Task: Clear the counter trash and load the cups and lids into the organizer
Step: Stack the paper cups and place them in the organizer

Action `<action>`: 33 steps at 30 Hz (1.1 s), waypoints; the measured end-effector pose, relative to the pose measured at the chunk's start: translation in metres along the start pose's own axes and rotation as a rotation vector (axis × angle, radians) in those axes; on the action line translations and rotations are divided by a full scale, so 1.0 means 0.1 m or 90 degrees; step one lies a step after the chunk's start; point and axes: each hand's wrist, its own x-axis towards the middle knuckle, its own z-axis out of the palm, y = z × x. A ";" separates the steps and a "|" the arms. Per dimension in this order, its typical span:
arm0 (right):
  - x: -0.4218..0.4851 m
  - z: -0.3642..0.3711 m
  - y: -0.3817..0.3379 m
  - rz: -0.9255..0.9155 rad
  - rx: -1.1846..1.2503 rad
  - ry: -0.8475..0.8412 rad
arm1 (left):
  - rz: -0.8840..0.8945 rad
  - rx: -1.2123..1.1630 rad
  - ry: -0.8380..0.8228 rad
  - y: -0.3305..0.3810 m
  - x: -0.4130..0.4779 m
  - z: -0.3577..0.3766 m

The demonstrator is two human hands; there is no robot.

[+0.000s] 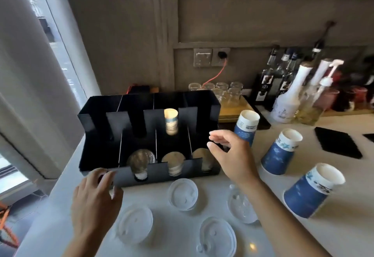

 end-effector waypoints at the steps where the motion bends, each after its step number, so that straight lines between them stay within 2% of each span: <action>1: -0.05 -0.10 0.04 0.015 0.000 0.006 | 0.028 -0.023 0.007 0.15 0.03 0.00; 6: -0.22 -0.61 0.17 0.059 0.011 0.071 | 0.145 -0.147 -0.023 0.88 0.07 0.08; 11: -0.48 -0.95 0.17 0.070 0.030 0.160 | 0.159 -0.298 -0.098 1.27 0.02 0.08; 13: -0.74 -1.75 0.51 0.115 -0.046 0.315 | 0.247 -0.399 -0.174 2.24 -0.01 0.36; 18: -1.04 -1.81 0.90 0.239 -0.032 0.417 | 0.213 -0.533 -0.338 2.86 -0.01 0.60; 21: -1.13 -1.76 1.15 0.314 -0.090 0.395 | 0.132 -0.569 -0.453 3.30 0.04 0.91; 23: -1.16 -1.76 1.31 0.344 -0.133 0.331 | 0.014 -0.639 -0.564 3.61 0.11 1.08; 25: -1.15 -1.74 1.41 0.372 -0.109 0.260 | -0.066 -0.669 -0.623 3.85 0.19 1.26; 28: -1.09 -1.71 1.52 0.367 -0.025 0.202 | -0.087 -0.646 -0.606 4.10 0.28 1.51; 33: -1.05 -1.67 1.63 0.371 -0.007 0.154 | -0.120 -0.622 -0.533 4.27 0.41 1.82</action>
